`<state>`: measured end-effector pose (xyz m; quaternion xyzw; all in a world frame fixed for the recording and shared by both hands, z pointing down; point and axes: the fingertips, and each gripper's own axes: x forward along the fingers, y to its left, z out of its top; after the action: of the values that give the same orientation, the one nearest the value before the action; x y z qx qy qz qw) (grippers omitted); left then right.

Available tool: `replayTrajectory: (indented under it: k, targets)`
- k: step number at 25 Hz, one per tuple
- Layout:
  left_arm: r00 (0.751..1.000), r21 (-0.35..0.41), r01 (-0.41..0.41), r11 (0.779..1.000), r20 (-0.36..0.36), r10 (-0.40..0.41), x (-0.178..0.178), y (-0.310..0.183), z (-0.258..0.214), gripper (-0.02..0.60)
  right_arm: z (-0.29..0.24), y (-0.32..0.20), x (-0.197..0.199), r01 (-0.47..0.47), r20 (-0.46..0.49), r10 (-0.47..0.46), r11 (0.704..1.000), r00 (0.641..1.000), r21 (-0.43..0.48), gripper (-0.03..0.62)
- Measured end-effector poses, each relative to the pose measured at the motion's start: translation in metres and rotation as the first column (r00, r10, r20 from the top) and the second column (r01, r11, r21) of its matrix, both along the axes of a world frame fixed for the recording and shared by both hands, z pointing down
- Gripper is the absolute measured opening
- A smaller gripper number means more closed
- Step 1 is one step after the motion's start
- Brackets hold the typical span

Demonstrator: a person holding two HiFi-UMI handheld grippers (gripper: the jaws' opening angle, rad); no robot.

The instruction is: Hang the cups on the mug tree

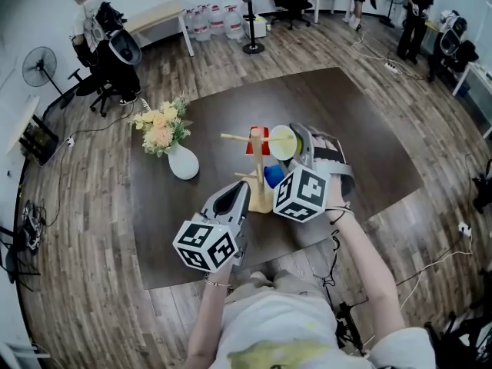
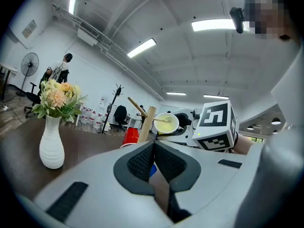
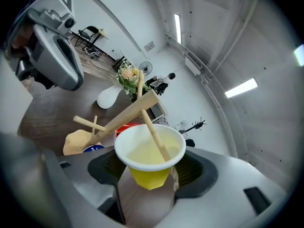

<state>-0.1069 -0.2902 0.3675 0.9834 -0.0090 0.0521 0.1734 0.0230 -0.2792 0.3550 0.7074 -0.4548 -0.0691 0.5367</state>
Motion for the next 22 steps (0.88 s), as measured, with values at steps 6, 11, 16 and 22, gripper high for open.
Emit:
replayTrajectory:
  k: [6, 11, 16, 22]
  targets:
    - [1.0, -0.003, -0.007, 1.0, -0.007, 0.007, -0.001, -0.001, 0.002, 0.023, 0.001, -0.004, -0.004, 0.007, -0.112, -0.015, 0.998, 0.994, -0.066, 0.314]
    - [1.0, -0.005, -0.008, 1.0, -0.01, 0.008, -0.003, -0.003, 0.002, 0.023, -0.003, -0.007, -0.01, 0.023, -0.162, -0.036, 0.996, 0.986, -0.08, 0.314]
    - [1.0, -0.013, -0.009, 1.0, -0.012, 0.009, -0.005, -0.002, 0.001, 0.023, -0.006, -0.011, -0.018, 0.049, -0.191, -0.066, 0.995, 0.979, -0.091, 0.314]
    - [1.0, -0.025, -0.01, 1.0, -0.019, 0.01, -0.008, -0.002, 0.0, 0.023, -0.002, -0.015, -0.028, 0.077, -0.194, -0.099, 0.991, 0.976, -0.113, 0.314]
